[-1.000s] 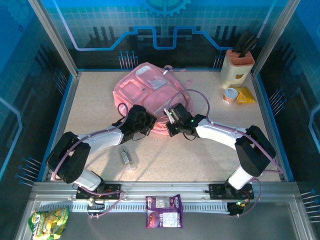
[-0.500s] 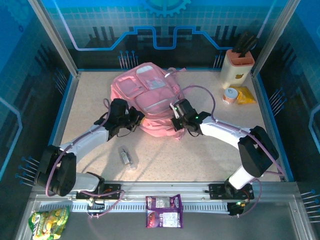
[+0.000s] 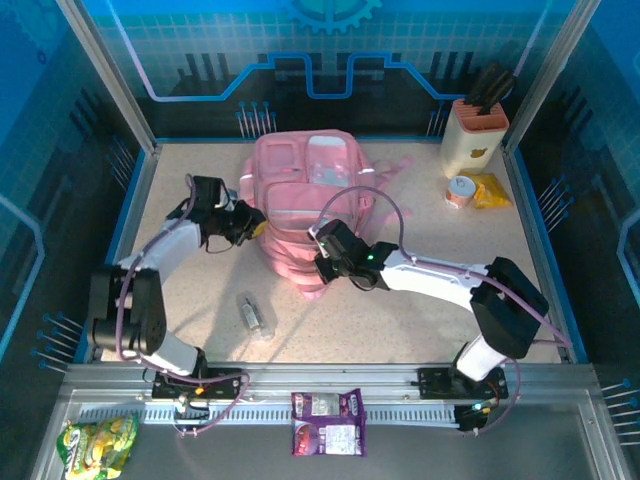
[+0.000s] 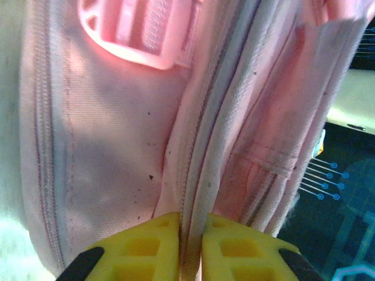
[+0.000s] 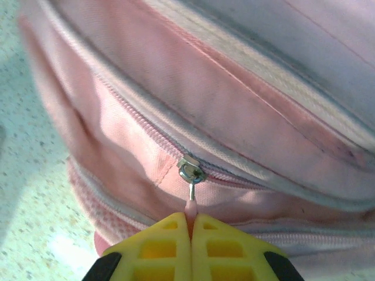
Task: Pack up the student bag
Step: Zip the student bag at the center of the table.
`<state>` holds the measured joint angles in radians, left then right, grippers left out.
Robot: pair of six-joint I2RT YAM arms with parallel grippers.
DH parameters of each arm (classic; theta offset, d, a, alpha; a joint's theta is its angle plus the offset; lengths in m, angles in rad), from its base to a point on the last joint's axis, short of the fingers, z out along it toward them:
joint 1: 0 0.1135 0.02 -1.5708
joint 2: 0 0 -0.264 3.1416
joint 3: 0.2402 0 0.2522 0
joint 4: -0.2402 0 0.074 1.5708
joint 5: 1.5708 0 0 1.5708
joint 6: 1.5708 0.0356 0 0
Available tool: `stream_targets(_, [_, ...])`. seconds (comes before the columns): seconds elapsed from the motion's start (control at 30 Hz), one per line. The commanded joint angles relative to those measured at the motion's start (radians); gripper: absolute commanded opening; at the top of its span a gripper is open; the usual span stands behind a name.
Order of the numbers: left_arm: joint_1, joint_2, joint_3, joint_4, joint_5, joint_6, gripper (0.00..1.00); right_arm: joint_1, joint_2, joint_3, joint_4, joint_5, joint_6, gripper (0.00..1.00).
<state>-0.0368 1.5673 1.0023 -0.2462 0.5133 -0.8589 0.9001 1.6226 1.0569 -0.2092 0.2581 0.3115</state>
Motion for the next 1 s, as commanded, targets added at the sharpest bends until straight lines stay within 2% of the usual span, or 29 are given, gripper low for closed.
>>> stream_targets(0.0, [0.025,0.014,0.069,0.157,0.032,0.045,0.35,0.045,0.052,0.059,-0.089,-0.020,0.075,0.00])
stream_targets(0.07, [0.023,-0.043,0.011,0.184,0.006,0.017,0.53,0.045,0.067,0.074,-0.089,0.002,0.084,0.00])
stream_targets(0.1, [0.022,-0.085,-0.032,0.195,-0.010,-0.009,0.56,0.048,0.070,0.076,-0.088,0.015,0.087,0.00])
stream_targets(0.27, [-0.047,-0.310,-0.251,0.206,-0.129,-0.220,0.61,0.047,0.081,0.074,-0.077,0.029,0.095,0.00])
stream_targets(0.4, [-0.198,-0.407,-0.363,0.273,-0.271,-0.398,0.66,0.048,0.091,0.070,-0.067,0.022,0.100,0.00])
stream_targets(0.6, [-0.333,-0.391,-0.415,0.336,-0.412,-0.581,0.64,0.049,0.084,0.056,-0.058,0.031,0.107,0.00])
stream_targets(0.73, [-0.412,-0.330,-0.396,0.329,-0.491,-0.656,0.56,0.050,0.084,0.050,-0.045,0.032,0.105,0.00])
stream_targets(0.83, [-0.447,-0.277,-0.388,0.364,-0.531,-0.690,0.53,0.053,0.086,0.054,-0.039,0.030,0.104,0.00])
stream_targets(0.97, [-0.464,-0.209,-0.338,0.332,-0.566,-0.700,0.47,0.053,0.088,0.060,-0.031,0.021,0.102,0.00])
